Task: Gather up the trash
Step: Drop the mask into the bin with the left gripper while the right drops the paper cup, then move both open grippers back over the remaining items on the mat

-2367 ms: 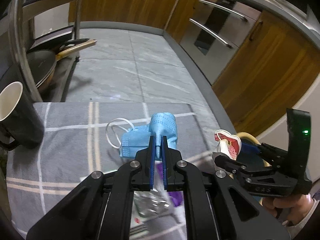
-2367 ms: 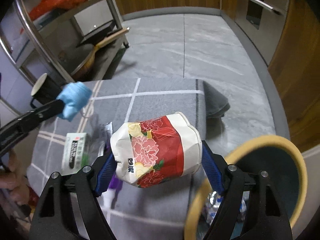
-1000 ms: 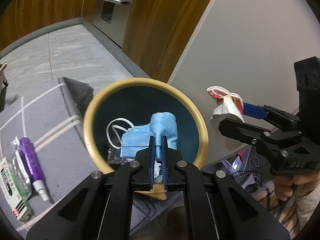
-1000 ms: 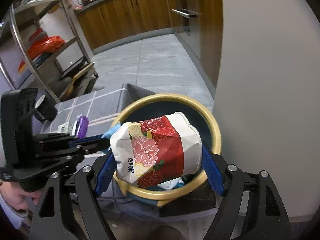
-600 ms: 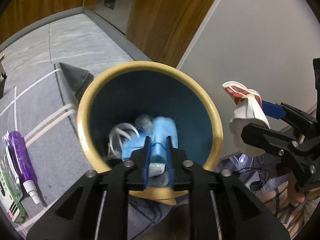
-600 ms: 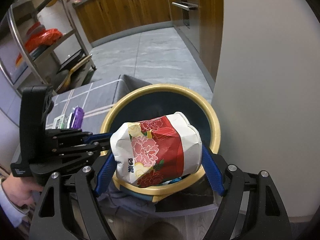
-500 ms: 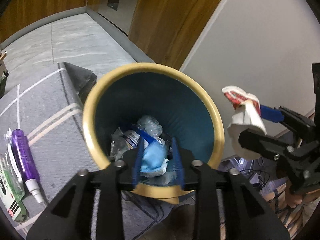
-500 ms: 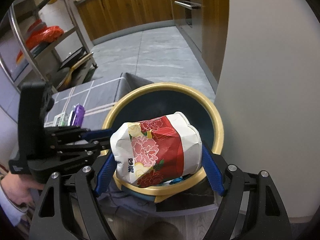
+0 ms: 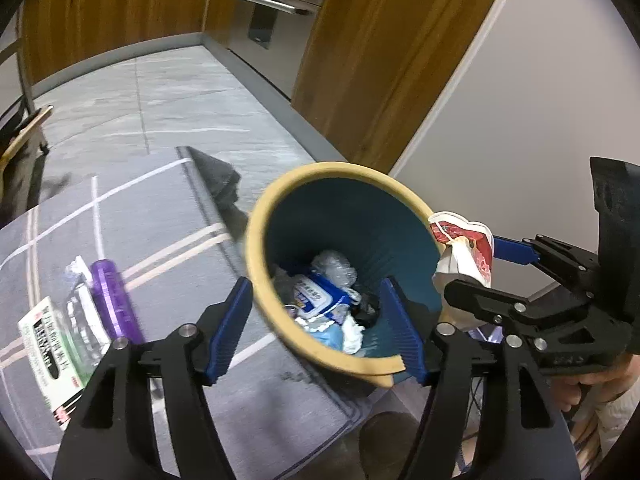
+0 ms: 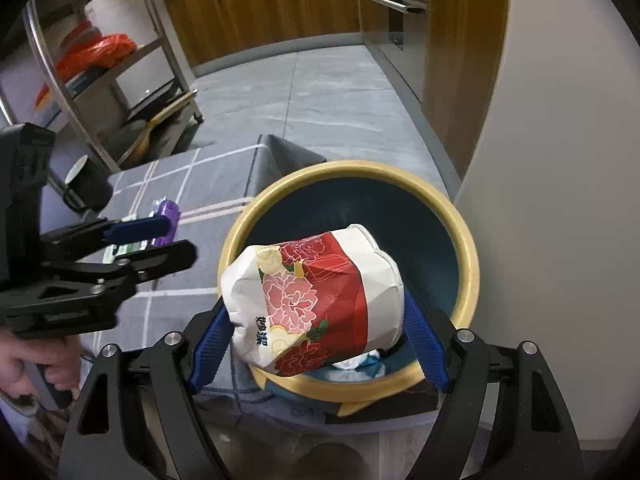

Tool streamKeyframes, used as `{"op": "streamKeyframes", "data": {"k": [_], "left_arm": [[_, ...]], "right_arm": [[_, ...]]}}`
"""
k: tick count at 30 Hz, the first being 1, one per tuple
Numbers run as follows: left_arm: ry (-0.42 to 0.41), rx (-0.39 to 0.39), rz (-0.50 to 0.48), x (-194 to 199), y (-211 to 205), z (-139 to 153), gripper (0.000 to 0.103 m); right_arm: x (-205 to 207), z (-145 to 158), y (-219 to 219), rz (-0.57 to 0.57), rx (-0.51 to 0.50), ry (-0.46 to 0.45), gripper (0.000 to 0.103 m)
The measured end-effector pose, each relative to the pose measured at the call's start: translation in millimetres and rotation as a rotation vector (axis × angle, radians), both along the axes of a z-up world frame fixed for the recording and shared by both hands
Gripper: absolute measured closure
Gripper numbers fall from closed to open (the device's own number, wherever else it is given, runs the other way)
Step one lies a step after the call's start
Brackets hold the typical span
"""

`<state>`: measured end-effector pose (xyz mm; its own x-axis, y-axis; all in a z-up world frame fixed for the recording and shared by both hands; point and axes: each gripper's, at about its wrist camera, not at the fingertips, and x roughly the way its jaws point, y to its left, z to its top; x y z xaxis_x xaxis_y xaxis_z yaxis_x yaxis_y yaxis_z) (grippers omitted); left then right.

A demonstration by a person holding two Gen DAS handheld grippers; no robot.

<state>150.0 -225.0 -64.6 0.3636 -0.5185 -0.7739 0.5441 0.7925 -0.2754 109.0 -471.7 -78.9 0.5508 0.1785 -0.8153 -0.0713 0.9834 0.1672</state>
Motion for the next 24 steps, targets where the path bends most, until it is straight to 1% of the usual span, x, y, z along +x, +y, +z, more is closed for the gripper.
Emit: {"op": "streamKeyframes", "data": {"k": [11,13,15,24], "left_arm": [[0.002,0.001,0.088,3,55,5,0.034],[-0.002,0.001,0.107,4,65,6,0.033],[-0.002,0.000,0.122,5,74,7,0.033],[-0.006,0.003,0.183,4,111,8,0.030]], "right_arm": [[19,-10,18,-0.004,-0.022,0.042,0.023],[20,-10,21,-0.007,-0.023,0.045,0.021],[22,-8,23,-0.008,-0.024,0.042,0.016],[26,-2,39,0.006,-0.017,0.034,0.015]]}}
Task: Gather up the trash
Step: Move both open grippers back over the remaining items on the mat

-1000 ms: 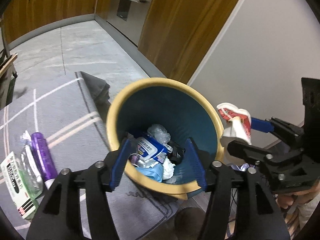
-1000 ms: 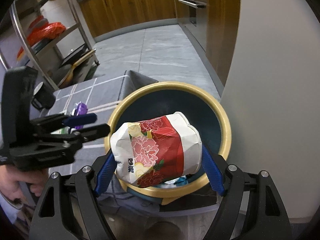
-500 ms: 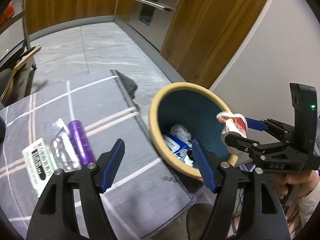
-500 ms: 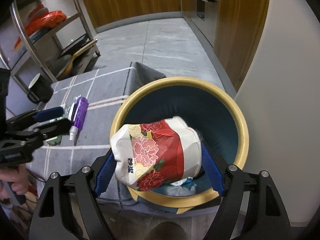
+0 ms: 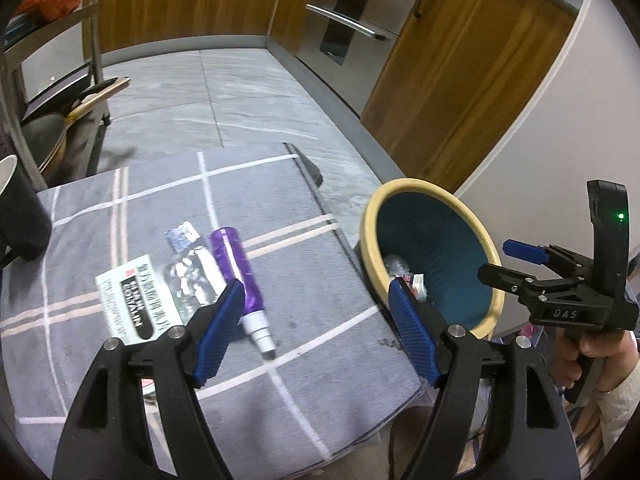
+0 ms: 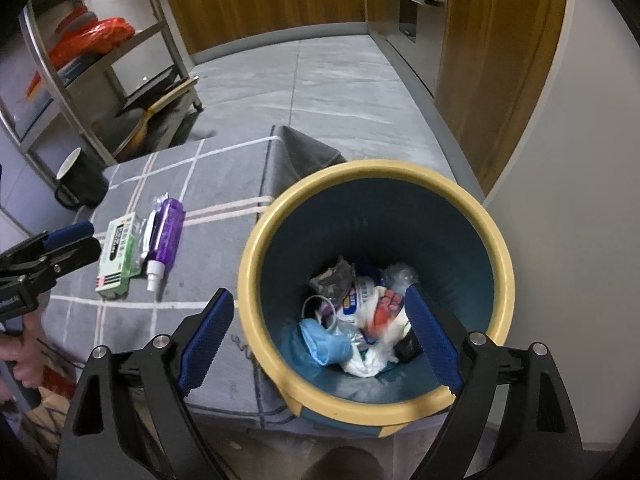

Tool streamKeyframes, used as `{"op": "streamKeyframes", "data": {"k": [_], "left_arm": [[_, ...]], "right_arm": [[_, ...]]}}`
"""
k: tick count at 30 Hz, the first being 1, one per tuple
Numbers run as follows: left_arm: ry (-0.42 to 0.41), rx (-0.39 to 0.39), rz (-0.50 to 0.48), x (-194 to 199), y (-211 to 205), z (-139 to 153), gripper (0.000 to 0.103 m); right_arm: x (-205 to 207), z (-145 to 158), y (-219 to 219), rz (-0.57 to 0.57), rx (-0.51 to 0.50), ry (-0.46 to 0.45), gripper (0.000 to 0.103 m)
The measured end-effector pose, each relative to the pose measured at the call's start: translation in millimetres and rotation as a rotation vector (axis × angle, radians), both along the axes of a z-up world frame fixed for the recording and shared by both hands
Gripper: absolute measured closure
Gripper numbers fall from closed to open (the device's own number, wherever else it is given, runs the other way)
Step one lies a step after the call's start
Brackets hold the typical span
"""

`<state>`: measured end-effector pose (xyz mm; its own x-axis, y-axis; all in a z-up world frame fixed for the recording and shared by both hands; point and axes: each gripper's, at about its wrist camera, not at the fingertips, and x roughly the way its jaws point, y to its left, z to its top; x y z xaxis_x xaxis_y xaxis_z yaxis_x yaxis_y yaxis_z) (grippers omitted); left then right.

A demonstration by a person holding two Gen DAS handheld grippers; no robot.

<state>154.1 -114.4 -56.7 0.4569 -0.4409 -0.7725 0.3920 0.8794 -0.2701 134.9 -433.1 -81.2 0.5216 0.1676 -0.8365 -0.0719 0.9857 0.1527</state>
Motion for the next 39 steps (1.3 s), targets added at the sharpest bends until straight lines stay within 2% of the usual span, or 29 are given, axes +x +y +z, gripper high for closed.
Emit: {"op": "streamKeyframes", "data": {"k": [9,15,23,27,32,39], "left_arm": [[-0.032,0.044,0.082,-2,40,3,0.019],[-0.031,0.067,0.146,-4,78,0,0.018],[0.040,0.104,0.263,0,136,-26,0.018],[0.101,0.054,0.314,1,155,-41,0.018],[0.126,0.024,0.326,9,146,-50,0.018],[0.166,0.081,0.325,30,112,-71,0.018]], "right_arm": [[5,9,30,0.039,0.013,-0.017,0.011],[7,11,56,0.083,0.024,-0.024,0.011],[14,10,100,0.165,0.026,-0.021,0.011],[17,8,118,0.196,0.017,-0.014,0.011],[17,0,135,0.226,-0.008,0.005,0.011],[17,-8,150,0.253,-0.019,0.029,0.011]]}}
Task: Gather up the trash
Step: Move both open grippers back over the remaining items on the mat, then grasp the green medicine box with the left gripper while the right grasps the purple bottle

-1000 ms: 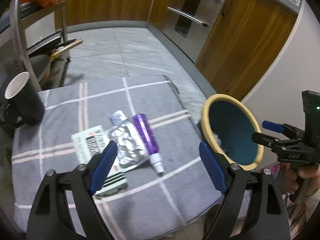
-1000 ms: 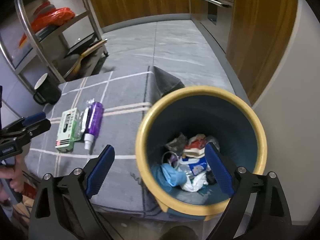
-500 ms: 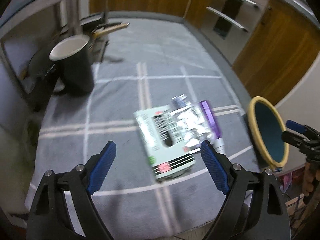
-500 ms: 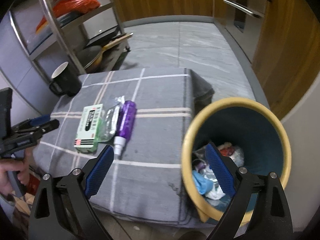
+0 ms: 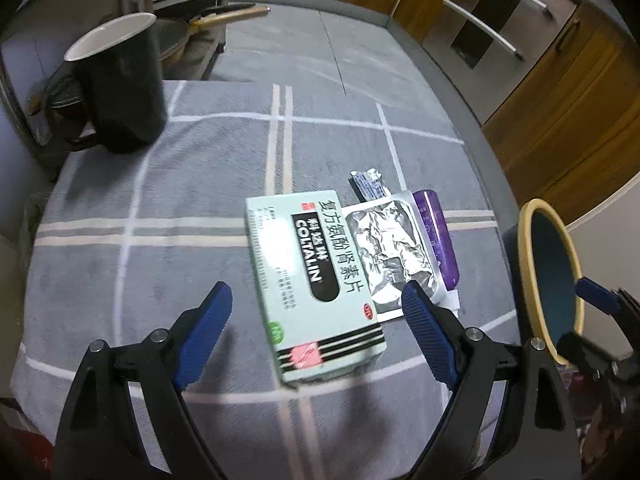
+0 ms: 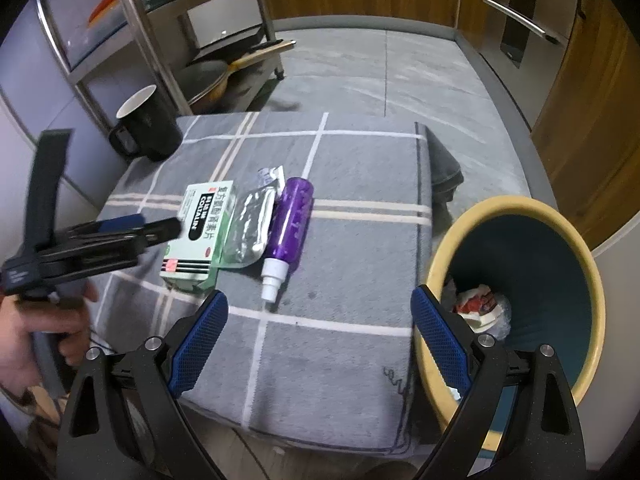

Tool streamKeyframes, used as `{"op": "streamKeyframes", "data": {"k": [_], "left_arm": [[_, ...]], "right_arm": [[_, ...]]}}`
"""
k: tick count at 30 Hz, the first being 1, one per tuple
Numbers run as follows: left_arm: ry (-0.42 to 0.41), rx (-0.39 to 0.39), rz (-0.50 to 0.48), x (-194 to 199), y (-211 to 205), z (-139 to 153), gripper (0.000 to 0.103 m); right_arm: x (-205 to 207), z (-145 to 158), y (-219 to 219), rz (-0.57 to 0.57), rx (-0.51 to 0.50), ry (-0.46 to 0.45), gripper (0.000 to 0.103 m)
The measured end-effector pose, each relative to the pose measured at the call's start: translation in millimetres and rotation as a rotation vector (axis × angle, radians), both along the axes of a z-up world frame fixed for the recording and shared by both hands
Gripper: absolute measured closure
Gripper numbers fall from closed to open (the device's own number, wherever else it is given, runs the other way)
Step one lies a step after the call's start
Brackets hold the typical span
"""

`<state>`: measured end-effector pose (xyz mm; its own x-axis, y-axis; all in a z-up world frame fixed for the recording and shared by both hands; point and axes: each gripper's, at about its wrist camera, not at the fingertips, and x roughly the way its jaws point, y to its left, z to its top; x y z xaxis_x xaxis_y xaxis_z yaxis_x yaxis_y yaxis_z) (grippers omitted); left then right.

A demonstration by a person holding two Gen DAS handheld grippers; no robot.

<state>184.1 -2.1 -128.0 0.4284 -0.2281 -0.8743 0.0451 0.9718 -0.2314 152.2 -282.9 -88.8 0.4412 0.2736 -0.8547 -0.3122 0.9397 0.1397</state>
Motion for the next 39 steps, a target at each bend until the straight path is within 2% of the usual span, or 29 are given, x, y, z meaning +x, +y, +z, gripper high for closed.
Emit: {"op": "streamKeyframes", "data": {"k": [9,13,15,19,24,26,28,33,39], "left_arm": [[0.044,0.099,0.007,16,-15,-25,0.019],[0.046,0.114,0.000,13,-7,-31,0.025],[0.042,0.111,0.008,10,-3,-29,0.031],[0.035,0.101,0.009,6,9,-25,0.050],[0.027,0.120,-0.006,1,22,-24,0.052],[0.030,0.113,0.010,1,27,-22,0.053],[0.026,0.062,0.012,0,32,-20,0.053],[0.008,0.040,0.003,-2,29,-13,0.053],[0.009,-0.002,0.004,2,23,-8,0.053]], "right_arm": [[5,-10,13,0.016,-0.007,0.021,0.011],[12,-15,16,-0.004,-0.010,0.021,0.011],[17,-18,17,-0.024,-0.007,0.021,0.016],[31,-25,17,-0.071,0.014,0.037,0.026],[44,-36,25,-0.098,0.040,0.069,0.029],[49,-42,31,-0.101,0.034,0.078,0.029],[54,-47,36,-0.103,0.027,0.085,0.031],[66,-66,48,-0.111,-0.010,0.117,0.041],[77,-82,51,-0.128,-0.018,0.138,0.048]]}}
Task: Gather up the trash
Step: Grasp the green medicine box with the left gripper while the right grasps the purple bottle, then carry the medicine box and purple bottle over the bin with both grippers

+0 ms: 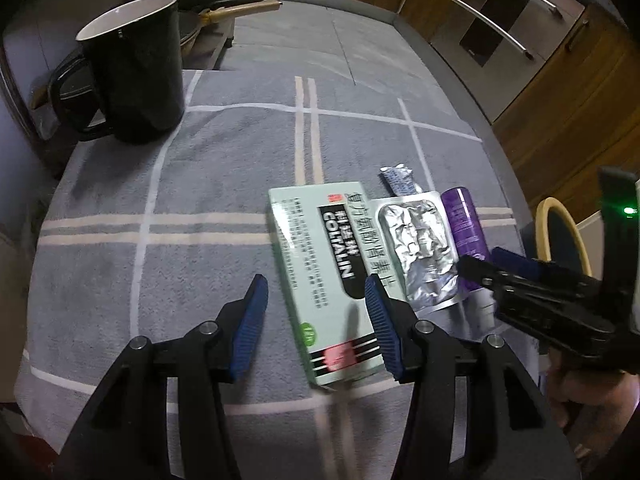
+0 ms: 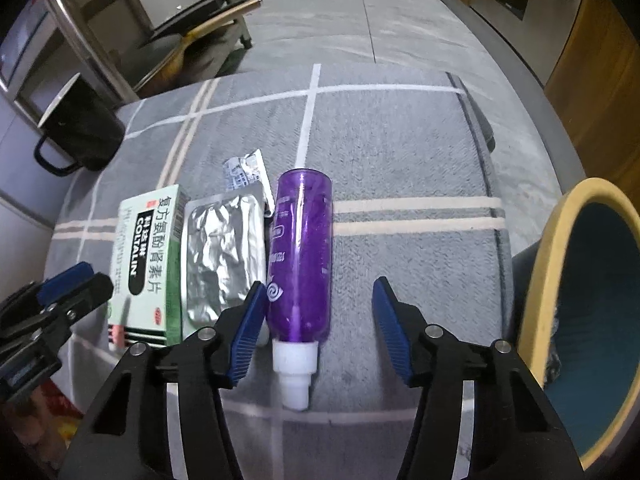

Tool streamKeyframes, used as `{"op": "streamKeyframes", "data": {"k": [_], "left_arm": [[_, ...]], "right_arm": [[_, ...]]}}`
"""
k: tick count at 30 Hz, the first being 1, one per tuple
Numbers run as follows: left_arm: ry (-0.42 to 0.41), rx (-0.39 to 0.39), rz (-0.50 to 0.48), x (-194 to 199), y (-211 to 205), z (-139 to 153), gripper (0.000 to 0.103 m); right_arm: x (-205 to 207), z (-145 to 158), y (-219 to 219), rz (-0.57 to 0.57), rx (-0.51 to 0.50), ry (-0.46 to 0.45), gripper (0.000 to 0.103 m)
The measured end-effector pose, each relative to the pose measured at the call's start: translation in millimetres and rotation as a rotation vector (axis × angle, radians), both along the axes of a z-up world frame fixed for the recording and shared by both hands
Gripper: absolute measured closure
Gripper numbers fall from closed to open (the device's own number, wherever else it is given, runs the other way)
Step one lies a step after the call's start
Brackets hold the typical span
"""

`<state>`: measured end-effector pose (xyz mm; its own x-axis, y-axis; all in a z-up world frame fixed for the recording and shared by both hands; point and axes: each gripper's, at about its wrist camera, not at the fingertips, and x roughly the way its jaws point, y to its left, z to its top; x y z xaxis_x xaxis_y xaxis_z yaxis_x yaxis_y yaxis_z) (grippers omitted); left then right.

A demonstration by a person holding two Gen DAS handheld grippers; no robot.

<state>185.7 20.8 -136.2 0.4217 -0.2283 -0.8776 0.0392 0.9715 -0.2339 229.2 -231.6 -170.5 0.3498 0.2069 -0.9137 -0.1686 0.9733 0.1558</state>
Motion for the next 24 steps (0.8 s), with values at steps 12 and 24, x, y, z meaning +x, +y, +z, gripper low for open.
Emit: {"op": "streamKeyframes", "data": {"k": [12,24], "left_arm": [[0.006,0.135,-0.063,13,-46,-9,0.039],[0.010,0.285,-0.038,15,-48,-28,0.024]], "right_arm": [[-6,1,-11,0.029,-0.009,-0.011,0.068],[-38,34,-41,0.042,0.006,-0.078,0.069]]}}
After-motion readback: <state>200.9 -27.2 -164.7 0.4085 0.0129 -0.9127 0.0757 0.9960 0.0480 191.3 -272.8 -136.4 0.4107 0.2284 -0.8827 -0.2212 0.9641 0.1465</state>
